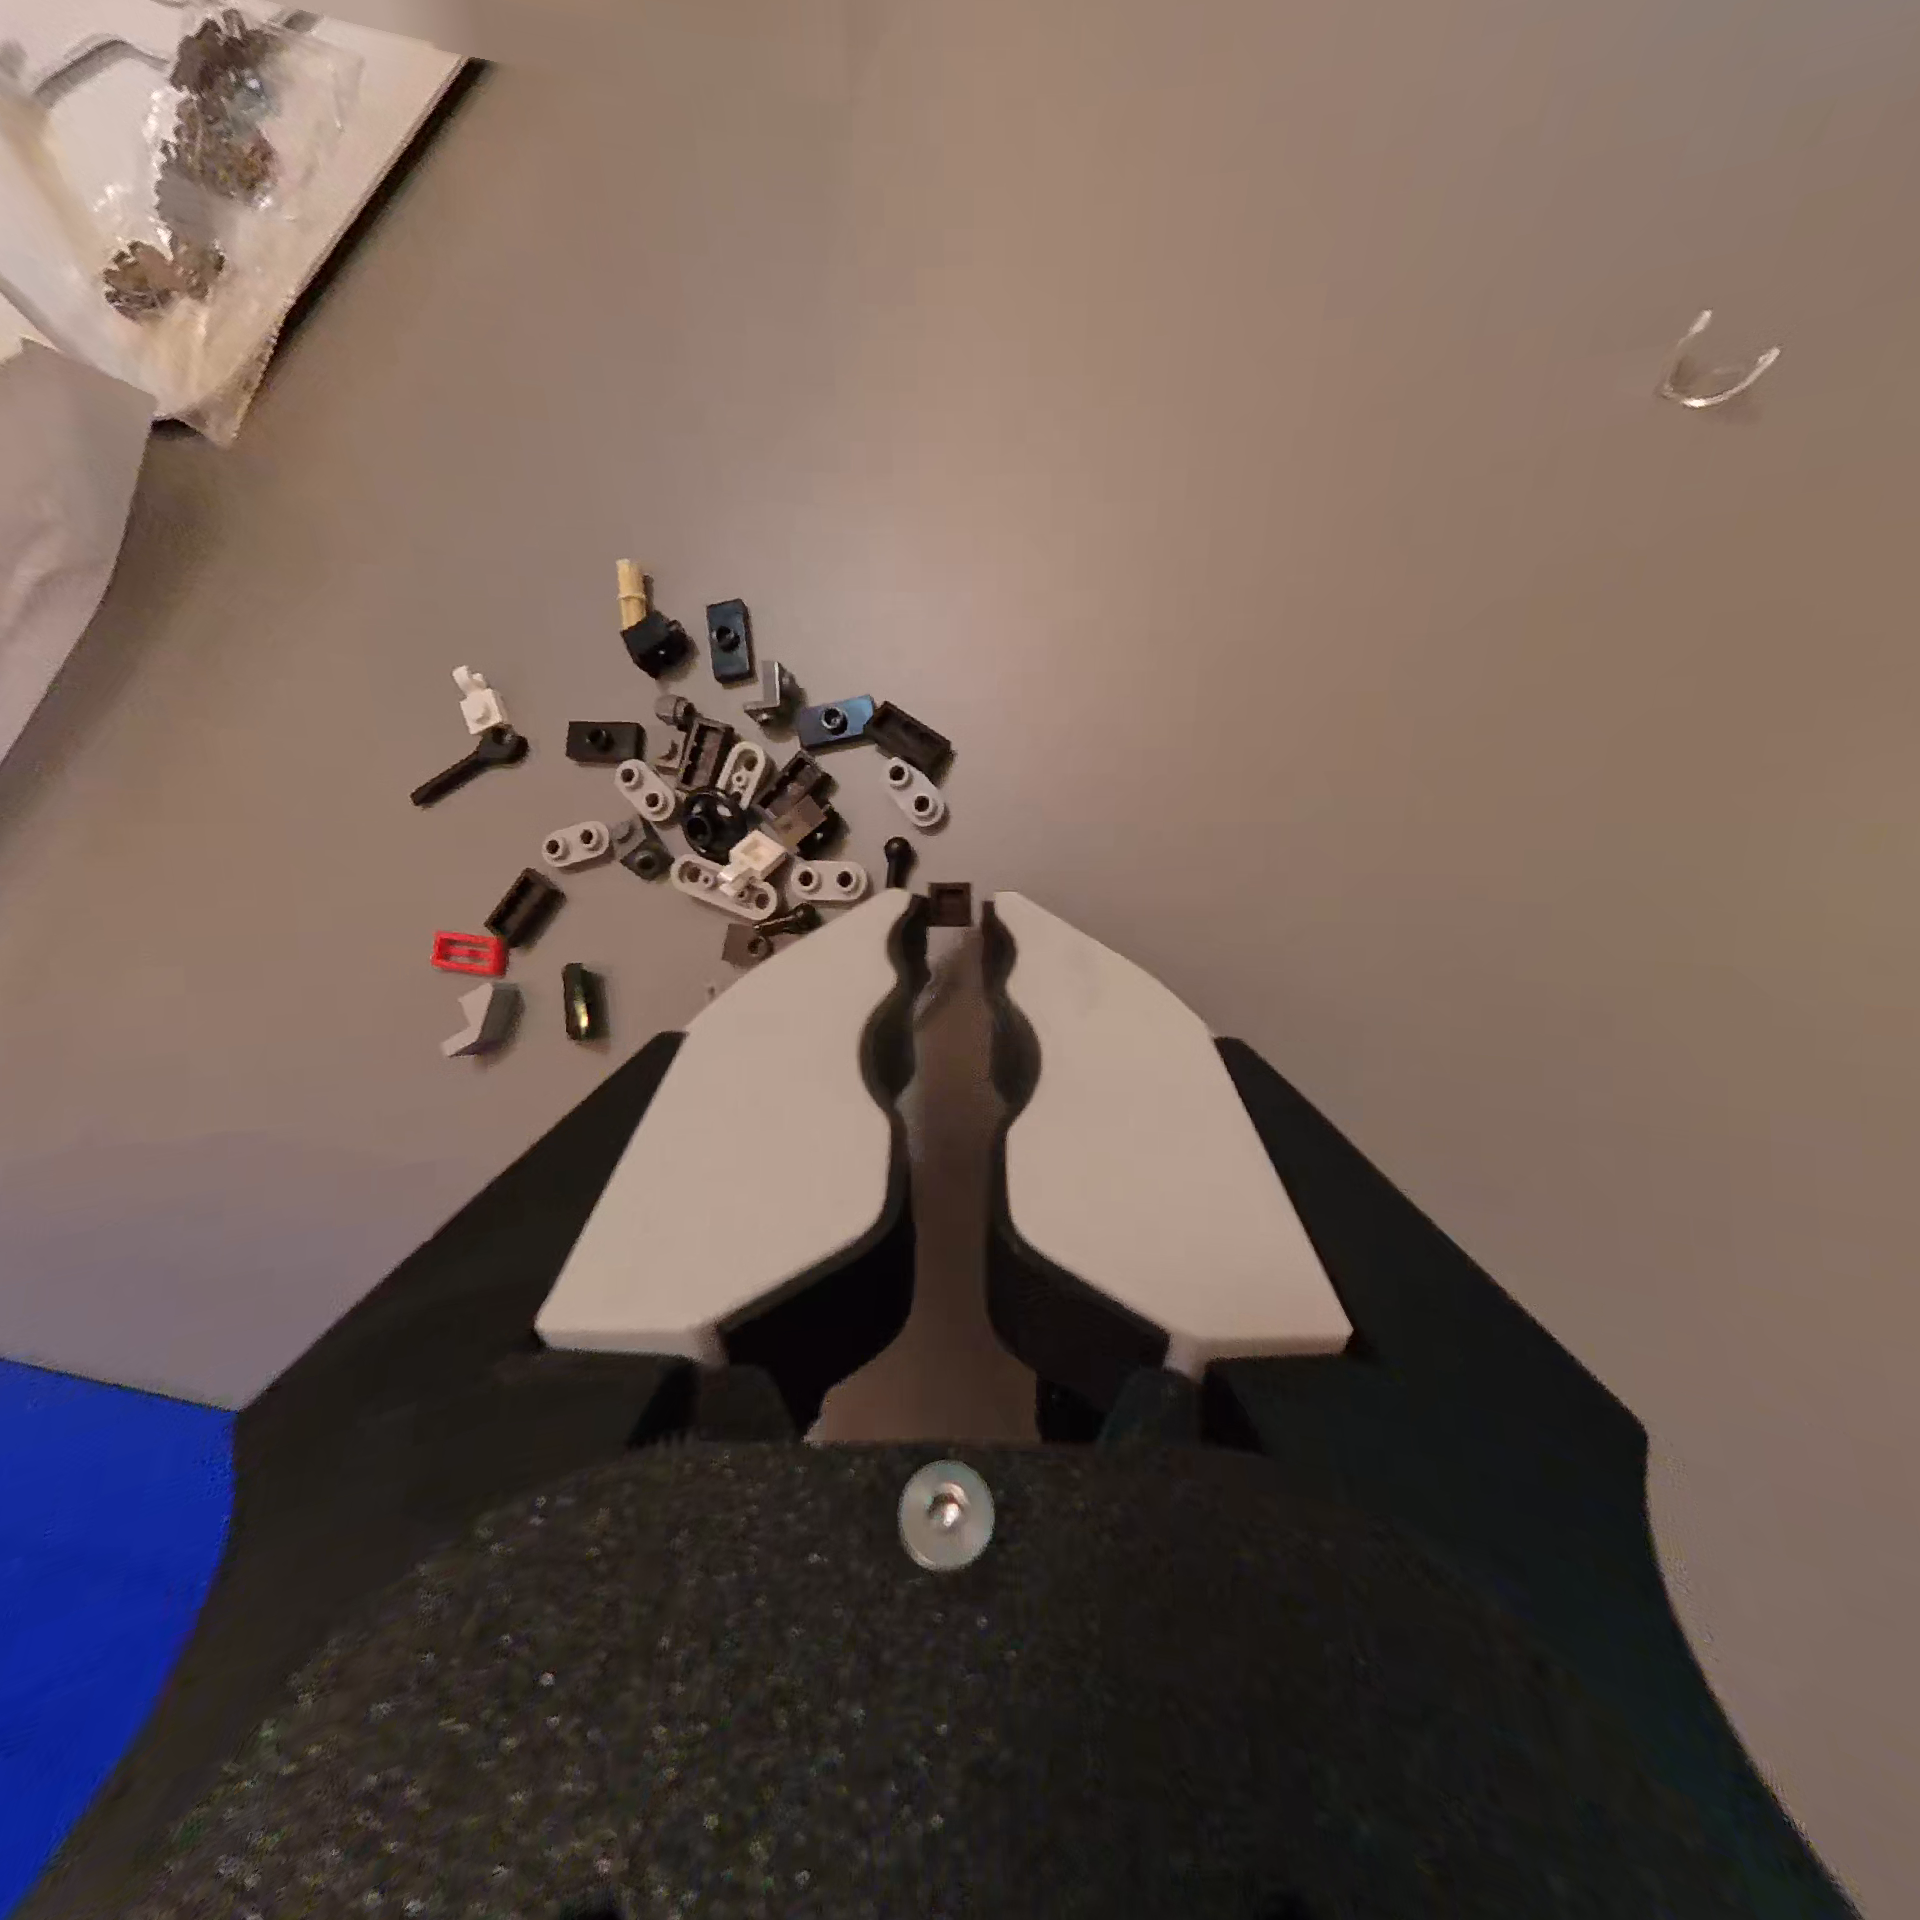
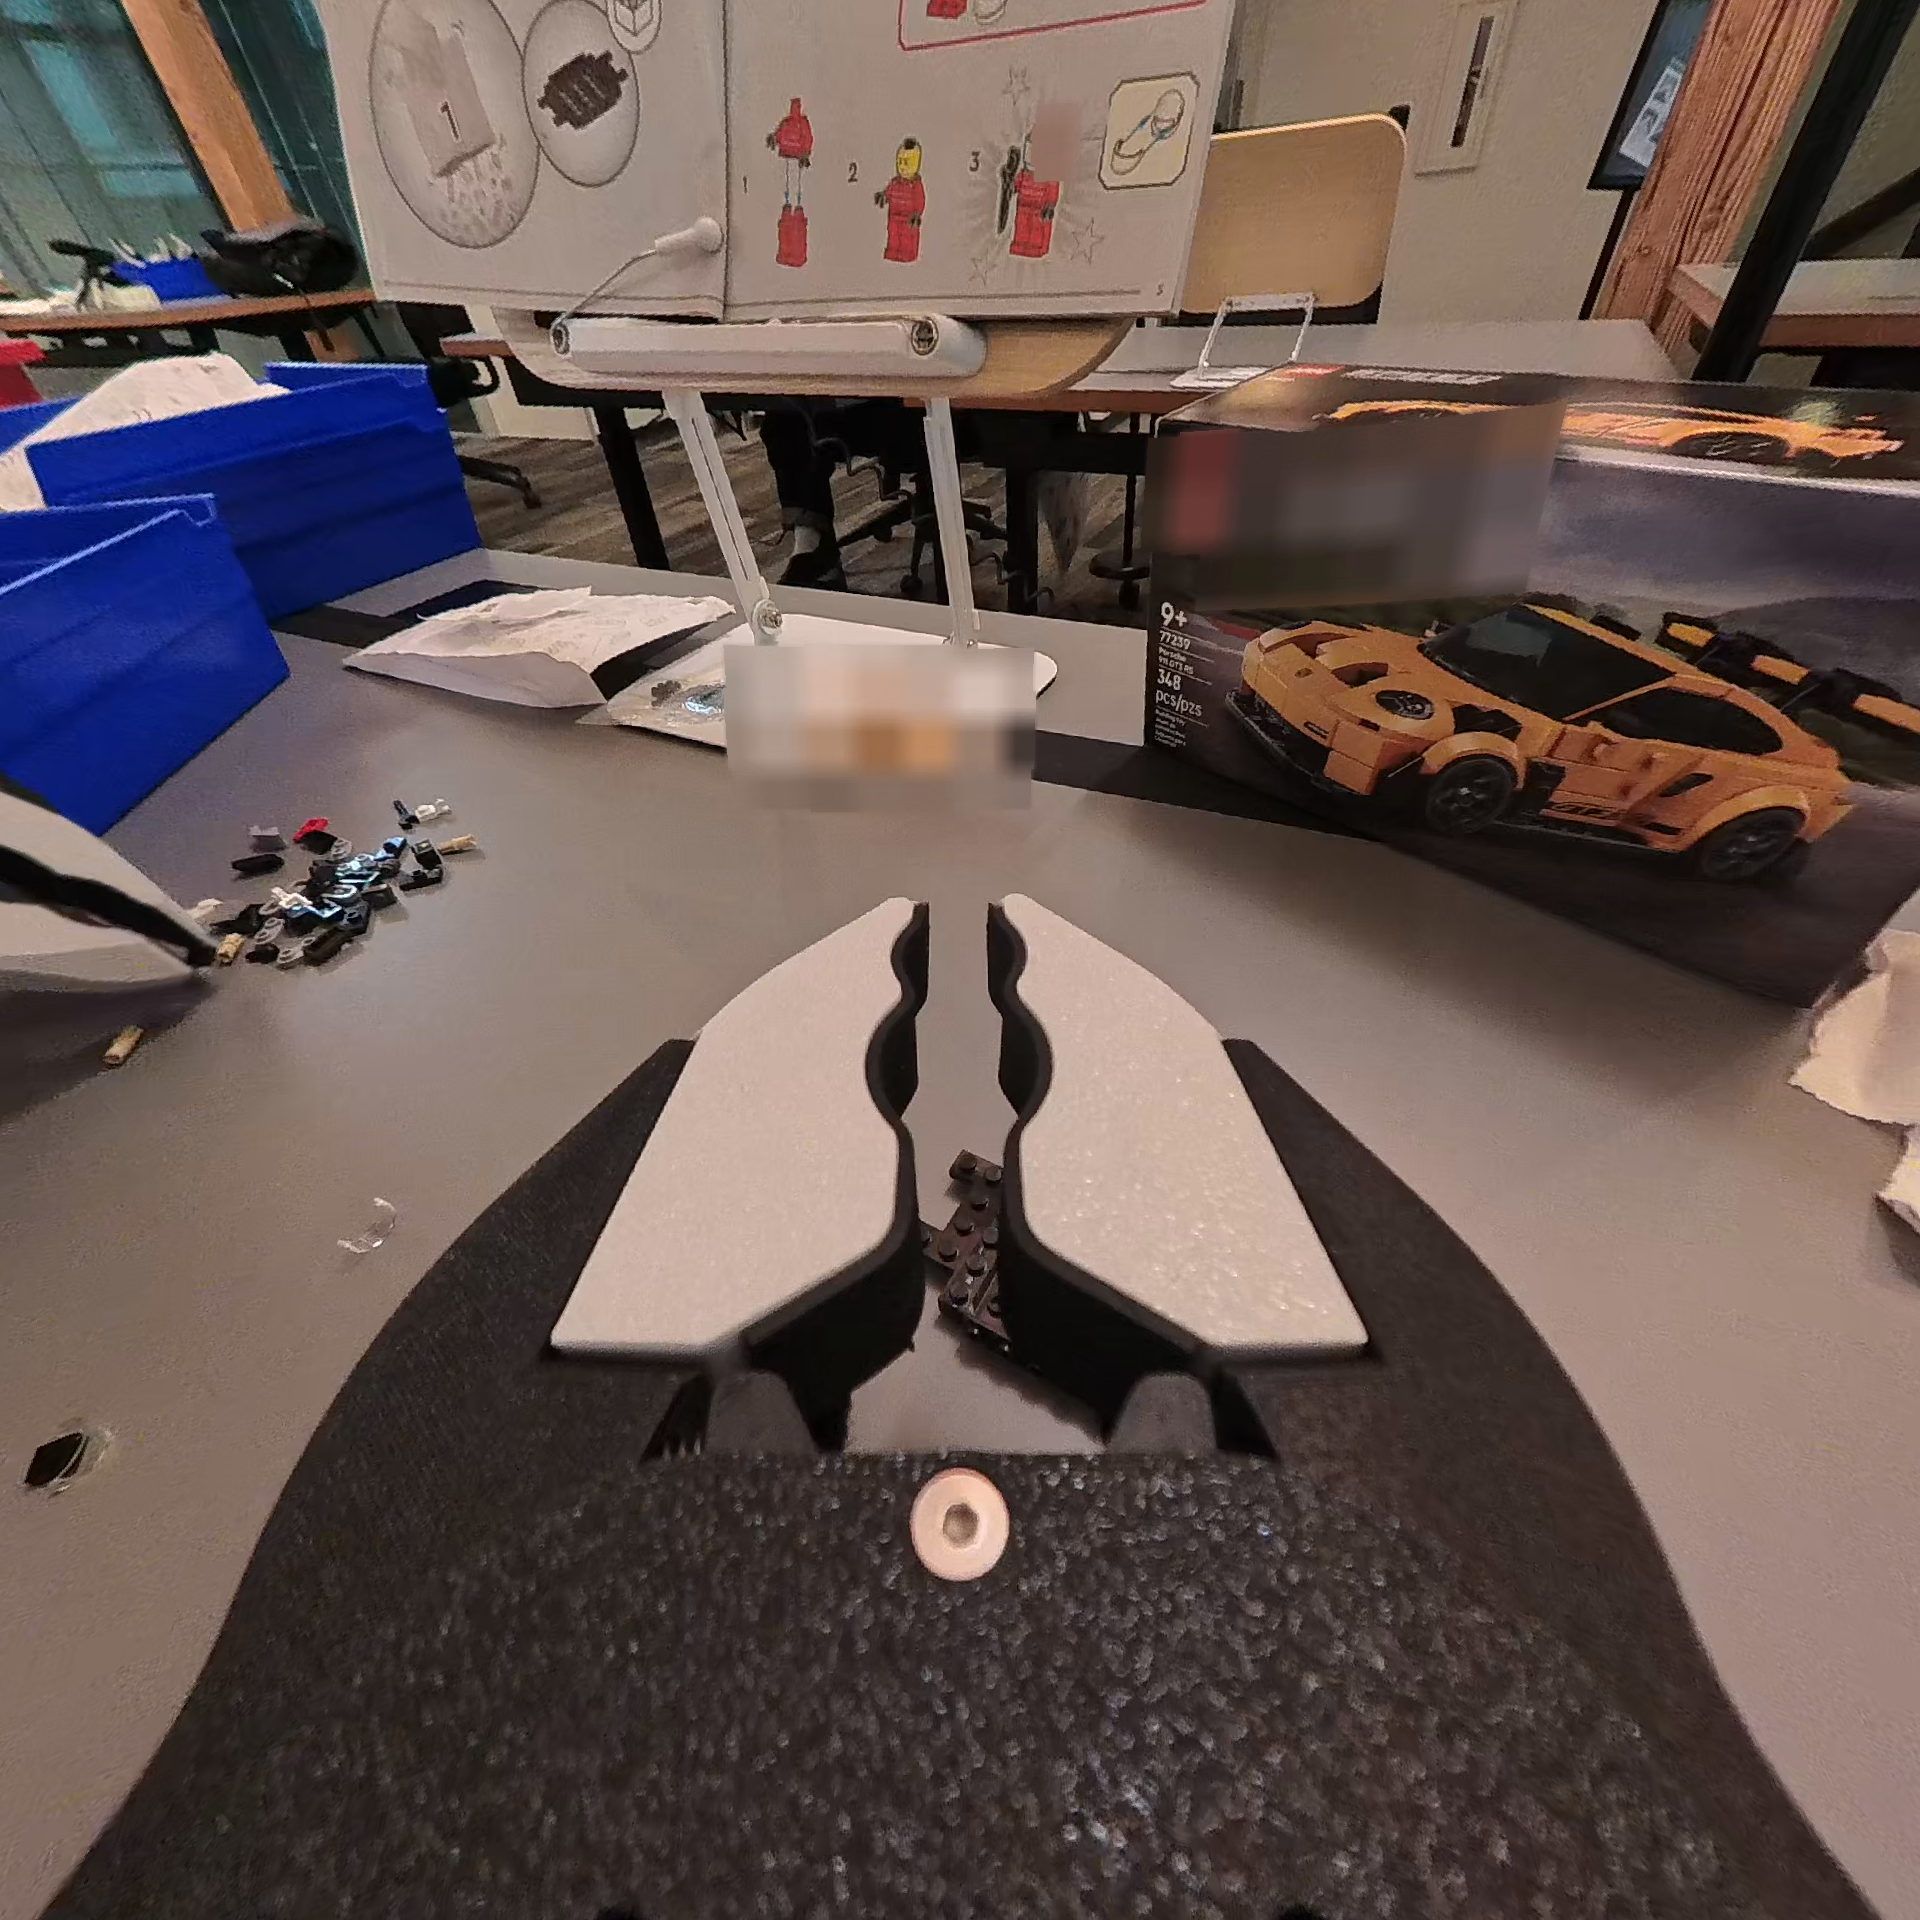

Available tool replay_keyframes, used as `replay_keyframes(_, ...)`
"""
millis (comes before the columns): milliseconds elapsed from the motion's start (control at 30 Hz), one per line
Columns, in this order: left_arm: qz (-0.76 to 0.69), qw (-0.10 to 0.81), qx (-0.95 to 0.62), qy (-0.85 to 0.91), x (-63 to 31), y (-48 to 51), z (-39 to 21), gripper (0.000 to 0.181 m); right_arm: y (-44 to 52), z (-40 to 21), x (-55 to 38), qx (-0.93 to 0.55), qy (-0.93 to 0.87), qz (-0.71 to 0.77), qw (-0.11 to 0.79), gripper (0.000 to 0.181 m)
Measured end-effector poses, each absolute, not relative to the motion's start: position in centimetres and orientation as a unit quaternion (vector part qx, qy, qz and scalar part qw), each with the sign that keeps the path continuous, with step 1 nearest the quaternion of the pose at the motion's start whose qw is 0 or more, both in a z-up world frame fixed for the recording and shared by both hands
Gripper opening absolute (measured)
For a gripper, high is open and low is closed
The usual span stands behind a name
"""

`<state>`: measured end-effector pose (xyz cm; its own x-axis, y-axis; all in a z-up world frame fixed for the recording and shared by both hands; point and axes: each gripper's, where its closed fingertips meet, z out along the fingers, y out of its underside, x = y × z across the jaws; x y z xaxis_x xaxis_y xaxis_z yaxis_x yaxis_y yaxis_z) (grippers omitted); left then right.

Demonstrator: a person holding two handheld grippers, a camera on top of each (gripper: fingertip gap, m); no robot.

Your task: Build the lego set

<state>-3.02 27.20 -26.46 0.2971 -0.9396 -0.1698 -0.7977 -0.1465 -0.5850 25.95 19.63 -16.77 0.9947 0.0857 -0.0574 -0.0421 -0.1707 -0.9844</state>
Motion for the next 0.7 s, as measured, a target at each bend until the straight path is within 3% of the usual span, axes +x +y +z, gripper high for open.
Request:
replay_keyframes(367, -0.105, 0.345, -0.740, 0.568, -3.1, 28.5, -25.4, 0.008, 19.6, -16.8, 26.0, -0.764, -0.014, 0.050, 0.643, 0.010)
replay_keyframes(433, -0.094, 0.352, -0.737, 0.569, -3.1, 28.7, -25.4, 0.045, 19.6, -16.8, 26.0, -0.765, -0.014, 0.050, 0.643, 0.010)
replay_keyframes(500, -0.094, 0.350, -0.732, 0.577, -3.0, 28.6, -25.6, 0.056, 19.6, -16.9, 25.9, -0.765, -0.015, 0.050, 0.642, 0.010)
replay_keyframes(567, -0.091, 0.362, -0.731, 0.571, -2.9, 28.8, -25.3, 0.048, 19.6, -16.9, 25.9, -0.765, -0.016, 0.050, 0.642, 0.010)
replay_keyframes(700, -0.115, 0.358, -0.728, 0.573, -2.6, 28.2, -25.0, 0.008, 19.6, -16.9, 25.9, -0.765, -0.016, 0.051, 0.642, 0.010)
